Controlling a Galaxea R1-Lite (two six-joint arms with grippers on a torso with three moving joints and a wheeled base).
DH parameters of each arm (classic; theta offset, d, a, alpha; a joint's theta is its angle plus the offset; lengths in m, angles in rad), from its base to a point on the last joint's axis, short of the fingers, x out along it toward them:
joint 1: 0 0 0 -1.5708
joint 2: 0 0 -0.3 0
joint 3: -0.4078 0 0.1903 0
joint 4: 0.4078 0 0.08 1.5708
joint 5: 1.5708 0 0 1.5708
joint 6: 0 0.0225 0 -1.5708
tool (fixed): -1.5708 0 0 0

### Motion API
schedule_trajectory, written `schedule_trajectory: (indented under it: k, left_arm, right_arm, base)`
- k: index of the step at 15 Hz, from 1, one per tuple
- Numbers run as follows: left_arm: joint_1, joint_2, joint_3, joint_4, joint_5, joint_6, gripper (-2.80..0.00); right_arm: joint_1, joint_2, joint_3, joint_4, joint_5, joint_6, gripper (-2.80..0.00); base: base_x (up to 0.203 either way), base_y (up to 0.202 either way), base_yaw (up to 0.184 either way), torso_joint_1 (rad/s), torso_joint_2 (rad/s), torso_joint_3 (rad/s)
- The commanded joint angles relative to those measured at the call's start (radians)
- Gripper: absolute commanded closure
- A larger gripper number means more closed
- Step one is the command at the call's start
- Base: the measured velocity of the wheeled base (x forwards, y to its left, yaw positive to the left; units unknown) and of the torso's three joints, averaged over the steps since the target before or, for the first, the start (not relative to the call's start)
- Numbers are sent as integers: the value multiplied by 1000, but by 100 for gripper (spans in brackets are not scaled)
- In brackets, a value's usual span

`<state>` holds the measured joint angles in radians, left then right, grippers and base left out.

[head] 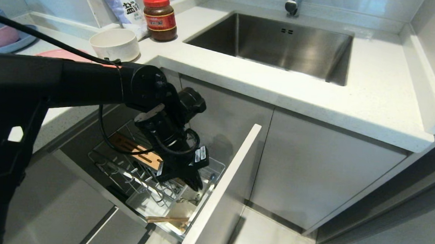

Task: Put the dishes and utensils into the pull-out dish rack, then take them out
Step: Pick up the bowl and place it in the cupboard

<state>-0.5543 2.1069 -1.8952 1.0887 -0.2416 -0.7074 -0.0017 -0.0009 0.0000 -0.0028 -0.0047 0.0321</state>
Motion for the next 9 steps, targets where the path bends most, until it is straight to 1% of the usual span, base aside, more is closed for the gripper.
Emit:
schedule_trajectory:
  k: [1, 6, 9]
  left_arm:
    - [-20, -16, 2, 2, -9, -38, 0]
    - [-42, -36, 18, 7, -79, -46, 0]
    - [-52, -51, 32, 7, -84, -46, 0]
  right_arm:
    - [0, -2, 1, 0, 0, 0, 0]
    - [0, -2, 1, 0, 0, 0, 0]
    - [0, -2, 0, 0, 0, 0, 0]
  base:
    - [0, 0, 0, 0, 0, 0]
    - [0, 0, 0, 0, 0, 0]
    - [0, 0, 0, 0, 0, 0]
